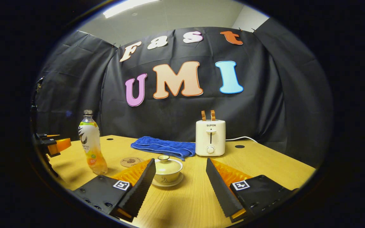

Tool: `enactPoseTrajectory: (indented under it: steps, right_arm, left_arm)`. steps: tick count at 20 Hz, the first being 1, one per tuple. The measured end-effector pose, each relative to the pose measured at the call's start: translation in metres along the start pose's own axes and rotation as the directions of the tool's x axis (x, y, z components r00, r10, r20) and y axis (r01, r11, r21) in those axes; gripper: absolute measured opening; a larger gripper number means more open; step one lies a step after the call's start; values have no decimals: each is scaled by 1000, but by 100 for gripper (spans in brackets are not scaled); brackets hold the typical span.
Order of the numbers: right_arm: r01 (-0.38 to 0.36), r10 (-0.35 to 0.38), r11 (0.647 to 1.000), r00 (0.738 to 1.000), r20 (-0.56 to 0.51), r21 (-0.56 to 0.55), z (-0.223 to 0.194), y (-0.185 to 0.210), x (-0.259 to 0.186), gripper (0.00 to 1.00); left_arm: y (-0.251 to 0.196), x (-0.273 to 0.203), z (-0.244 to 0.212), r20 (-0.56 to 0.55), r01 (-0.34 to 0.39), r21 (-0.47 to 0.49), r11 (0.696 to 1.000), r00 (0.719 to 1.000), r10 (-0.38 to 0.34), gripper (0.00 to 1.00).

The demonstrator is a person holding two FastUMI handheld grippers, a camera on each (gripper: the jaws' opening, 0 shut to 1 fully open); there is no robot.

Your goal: Open the teacup lid with one hand, grasp the water bottle and pour water into the teacup with the other hand; after pouring, place the water bottle on the coaster and then close the teacup lid.

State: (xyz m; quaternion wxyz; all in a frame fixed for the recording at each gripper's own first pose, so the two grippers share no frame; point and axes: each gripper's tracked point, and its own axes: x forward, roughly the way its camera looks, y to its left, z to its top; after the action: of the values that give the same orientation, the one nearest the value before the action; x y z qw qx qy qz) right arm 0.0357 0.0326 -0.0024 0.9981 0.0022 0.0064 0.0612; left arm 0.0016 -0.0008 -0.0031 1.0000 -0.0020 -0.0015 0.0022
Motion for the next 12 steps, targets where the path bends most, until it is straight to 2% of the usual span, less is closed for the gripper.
enactPoseTrajectory:
  steps: [9,12]
  right_arm:
    - [-73,73,997,997,-7,2,-3,30,43,100]
    - [-76,76,997,997,-24,2,-7,36,56,100]
  left_arm:
    - [0,0,0,0,0,-1,1000,1000,0,88]
    - [-1,1,0,0,0,-1,1000,1000,0,88]
